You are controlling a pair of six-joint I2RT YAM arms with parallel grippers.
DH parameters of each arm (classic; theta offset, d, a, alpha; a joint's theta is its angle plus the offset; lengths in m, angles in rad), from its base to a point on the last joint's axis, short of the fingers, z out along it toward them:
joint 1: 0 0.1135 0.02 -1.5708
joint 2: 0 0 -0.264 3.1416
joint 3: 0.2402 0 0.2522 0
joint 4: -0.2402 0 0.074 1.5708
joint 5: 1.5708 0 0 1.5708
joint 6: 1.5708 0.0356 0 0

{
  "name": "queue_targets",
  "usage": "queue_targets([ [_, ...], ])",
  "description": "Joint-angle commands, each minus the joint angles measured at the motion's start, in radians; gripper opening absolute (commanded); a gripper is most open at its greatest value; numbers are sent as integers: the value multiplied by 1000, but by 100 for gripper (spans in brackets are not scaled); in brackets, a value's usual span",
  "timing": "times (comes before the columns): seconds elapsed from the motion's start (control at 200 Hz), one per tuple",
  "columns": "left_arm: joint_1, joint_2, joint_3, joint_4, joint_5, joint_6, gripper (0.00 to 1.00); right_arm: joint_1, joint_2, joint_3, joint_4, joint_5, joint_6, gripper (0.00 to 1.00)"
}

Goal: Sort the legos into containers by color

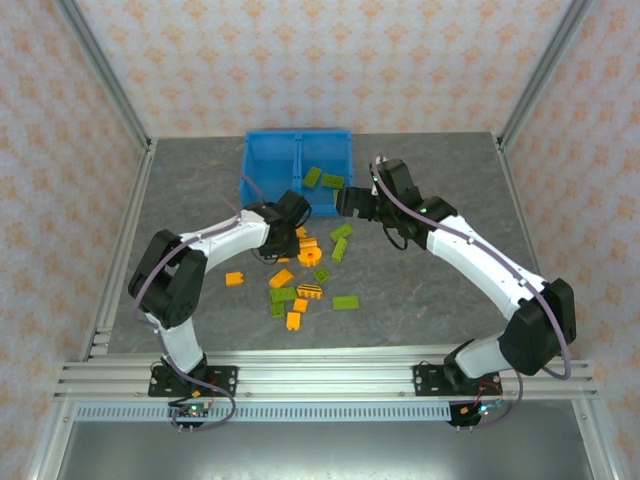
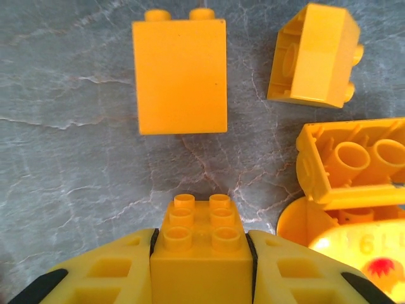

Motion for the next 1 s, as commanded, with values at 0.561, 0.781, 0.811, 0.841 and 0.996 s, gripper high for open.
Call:
queue_targets([
  [0.561, 223, 318, 689, 16, -190, 237, 28, 27, -72, 33, -27, -34, 21, 97],
  [0.781, 252, 509, 845, -9, -172, 193, 32, 33, -84, 20, -47, -25, 26, 97],
  [0.811, 253, 523, 854, -12, -163, 189, 33, 33, -86, 19, -46, -22, 28, 97],
  [0.841, 253, 535, 863, -13, -152, 188, 35, 34, -87, 16, -46, -19, 29, 97],
  [0.996, 253, 549, 892, -33, -141, 192, 42, 42, -81, 20, -42, -15, 27, 97],
])
